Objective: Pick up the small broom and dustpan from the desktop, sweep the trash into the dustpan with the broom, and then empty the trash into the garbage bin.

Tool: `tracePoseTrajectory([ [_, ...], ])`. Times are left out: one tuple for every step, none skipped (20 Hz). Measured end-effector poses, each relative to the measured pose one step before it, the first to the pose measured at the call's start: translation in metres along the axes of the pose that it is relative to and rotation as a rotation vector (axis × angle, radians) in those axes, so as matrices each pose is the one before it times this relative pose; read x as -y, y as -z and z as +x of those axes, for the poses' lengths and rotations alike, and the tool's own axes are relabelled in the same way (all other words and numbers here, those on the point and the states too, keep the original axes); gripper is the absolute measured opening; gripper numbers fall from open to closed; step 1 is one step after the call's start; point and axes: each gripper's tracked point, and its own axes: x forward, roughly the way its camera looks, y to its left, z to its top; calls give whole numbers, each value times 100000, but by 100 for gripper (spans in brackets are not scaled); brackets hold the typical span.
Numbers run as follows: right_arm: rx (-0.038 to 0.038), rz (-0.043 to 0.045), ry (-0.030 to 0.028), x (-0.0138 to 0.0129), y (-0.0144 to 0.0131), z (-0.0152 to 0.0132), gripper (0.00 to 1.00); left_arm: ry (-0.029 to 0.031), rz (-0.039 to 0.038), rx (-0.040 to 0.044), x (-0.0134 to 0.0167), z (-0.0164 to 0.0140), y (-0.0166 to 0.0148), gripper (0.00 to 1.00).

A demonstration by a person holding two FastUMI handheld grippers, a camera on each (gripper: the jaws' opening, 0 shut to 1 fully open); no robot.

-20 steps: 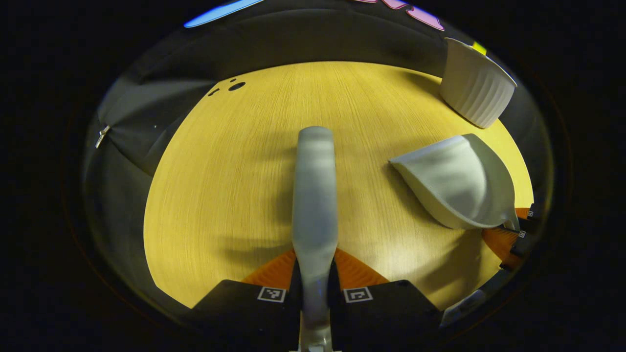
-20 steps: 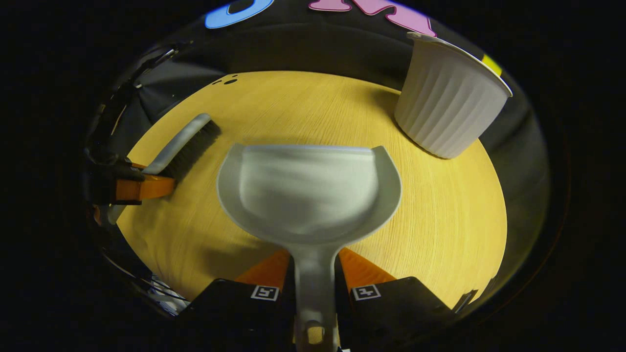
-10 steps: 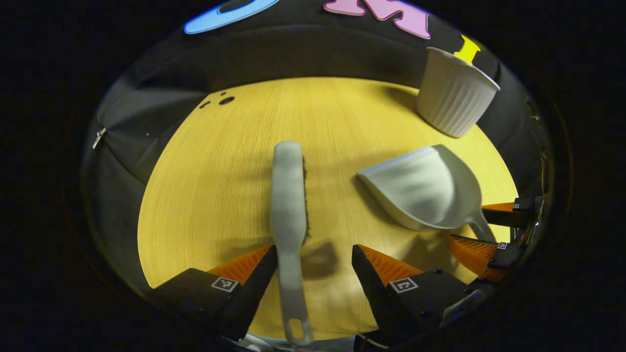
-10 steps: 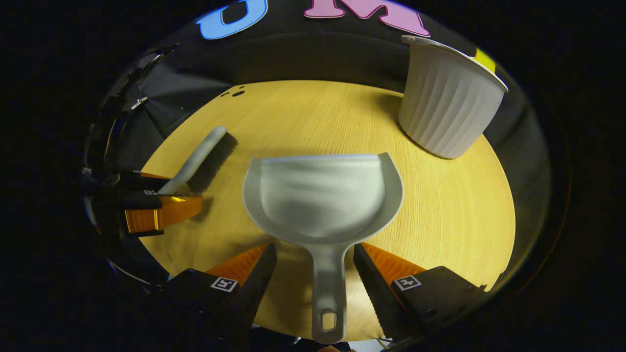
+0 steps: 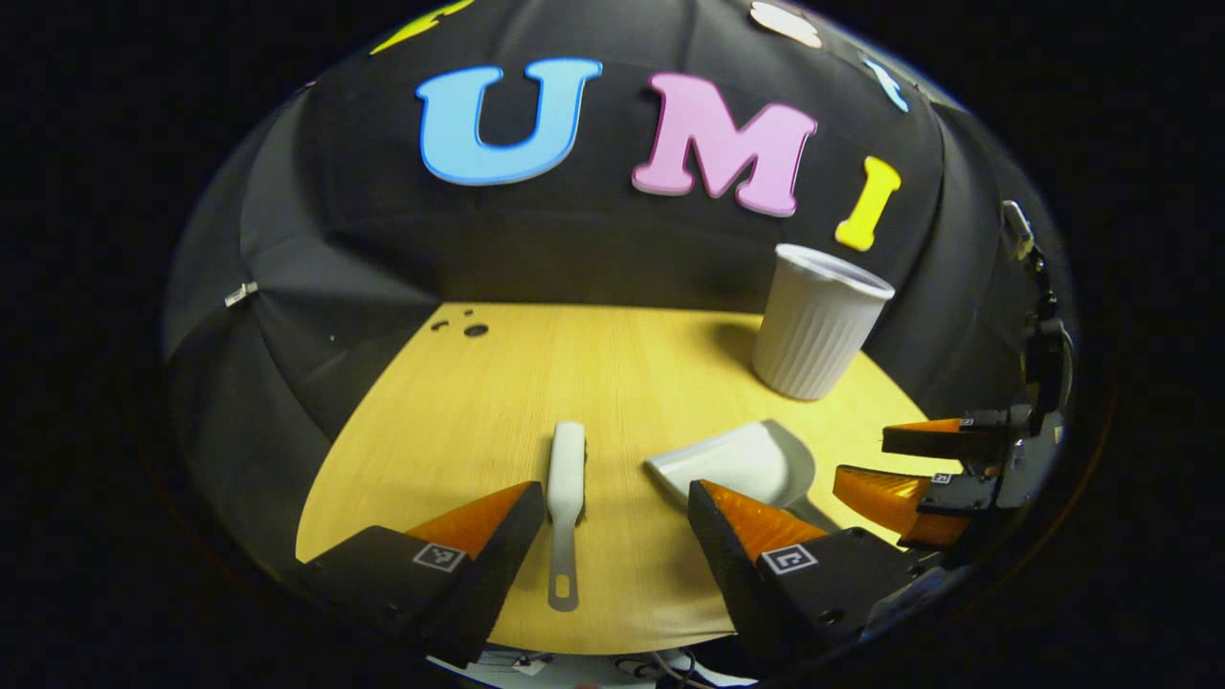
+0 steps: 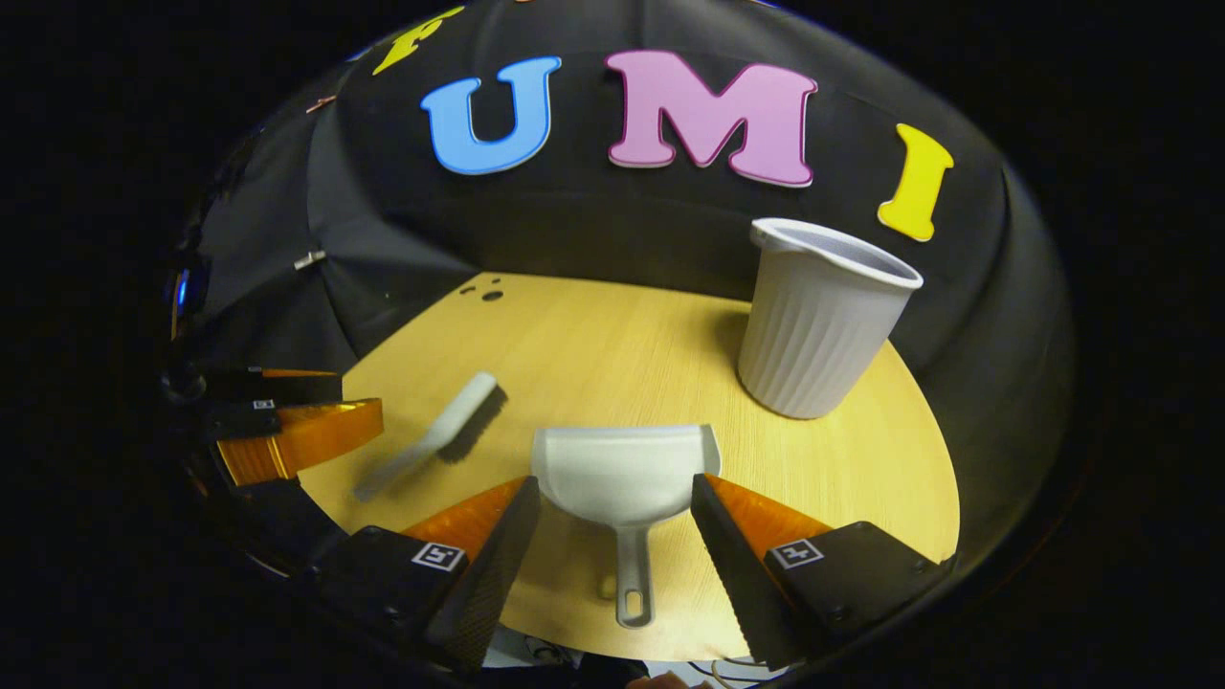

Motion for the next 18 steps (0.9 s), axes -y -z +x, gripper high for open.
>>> tracePoseTrajectory([
  [4395, 98, 275, -150, -1162, -954, 99, -103, 144, 3962, 16, -1268, -720, 96],
  [4434, -652, 813, 29, -1297, -1119, 99, -1174, 972, 3673, -330, -1614, -718, 96],
  [3911, -1086, 1050, -62, -888, -1059, 99, -2124, 1250, 3744, -430, -1568, -677, 96],
  [3110, -1159, 484, -28, -688, -999, 99, -1433, 729, 3719, -354, -1374, -627, 96],
  [3951, -317, 940, -367, -457, -619, 99, 445, -337, 2678, 229, -1358, -401, 96],
  [2928, -54, 255, -202, -438, -749, 99, 1222, -1078, 1694, 684, -1271, 20, 96],
  [1406, 60, -238, -129, -250, -875, 99, 750, -1227, 796, 356, -1228, -18, 96],
  [698, -594, 29, -211, 35, -697, 99, -59, -521, 811, -118, -981, 191, 96],
  [-488, -790, 569, 48, 277, -660, 99, -223, 420, 1391, 63, -926, -150, 96],
  [-769, -271, 289, 60, 401, -635, 99, -565, 902, 1768, 134, -582, -337, 96],
  [-858, 380, 19, -32, 444, -633, 99, -633, 916, 1954, 35, -693, -439, 96],
  [-538, 900, 430, 63, 391, -519, 99, -102, 821, 1695, 301, -523, -337, 96],
  [-494, 749, 465, 117, 235, -432, 99, 301, 1197, 1189, 280, -417, -351, 96],
  [-435, 633, 640, 142, 208, -383, 99, -48, 1165, 696, 159, -77, -96, 96],
  [-66, 351, 671, 147, 7, -204, 99, -254, 934, 428, 29, -66, -52, 96],
  [-10, 401, 662, 182, -43, -82, 99, -184, 343, 132, 100, -20, 31, 96],
  [84, 394, 254, 87, -190, -60, 99, 126, -139, -40, 76, -100, 40, 96],
  [527, 448, 181, 34, -139, 47, 99, 522, -253, -136, 119, -49, 119, 96],
])
